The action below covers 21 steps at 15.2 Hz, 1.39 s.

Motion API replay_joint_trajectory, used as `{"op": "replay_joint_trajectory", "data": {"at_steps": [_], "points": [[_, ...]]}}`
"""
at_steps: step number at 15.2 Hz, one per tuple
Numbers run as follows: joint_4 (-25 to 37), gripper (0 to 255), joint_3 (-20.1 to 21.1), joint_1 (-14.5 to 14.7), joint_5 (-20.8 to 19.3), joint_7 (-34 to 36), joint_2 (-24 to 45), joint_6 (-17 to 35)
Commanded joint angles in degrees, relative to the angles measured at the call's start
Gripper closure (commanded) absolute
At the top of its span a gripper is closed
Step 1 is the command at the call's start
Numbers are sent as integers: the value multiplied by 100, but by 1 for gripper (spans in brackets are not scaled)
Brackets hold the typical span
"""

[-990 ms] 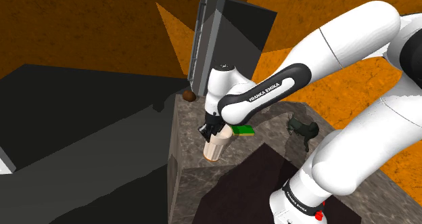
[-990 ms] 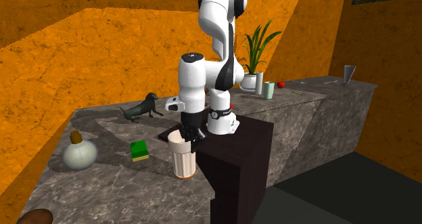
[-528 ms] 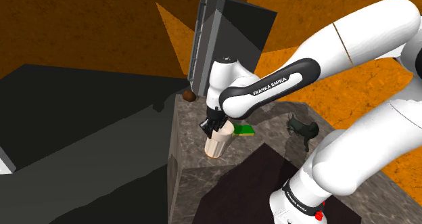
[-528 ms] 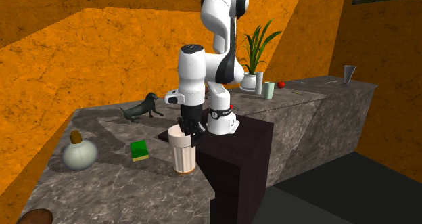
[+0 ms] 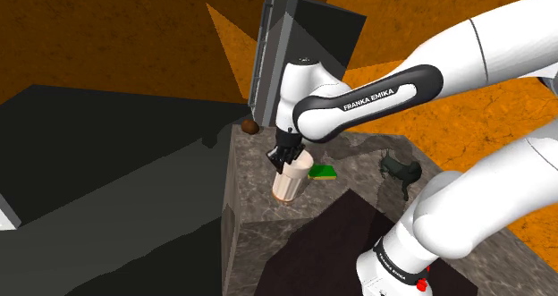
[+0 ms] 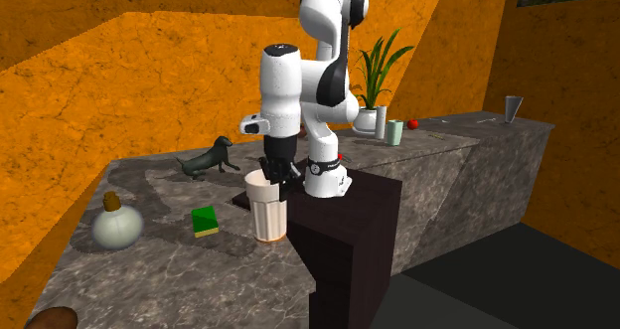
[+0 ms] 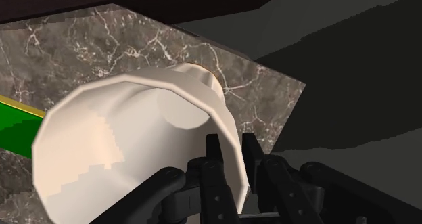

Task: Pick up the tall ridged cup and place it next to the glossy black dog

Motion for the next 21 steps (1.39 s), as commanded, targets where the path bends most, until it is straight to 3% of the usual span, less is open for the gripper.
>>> {"op": "replay_joint_trajectory", "data": {"at_steps": [1, 21], "points": [[71, 255, -17, 15, 33, -32, -129, -196], [1064, 255, -170, 53, 135, -232, -865, -1911]]}}
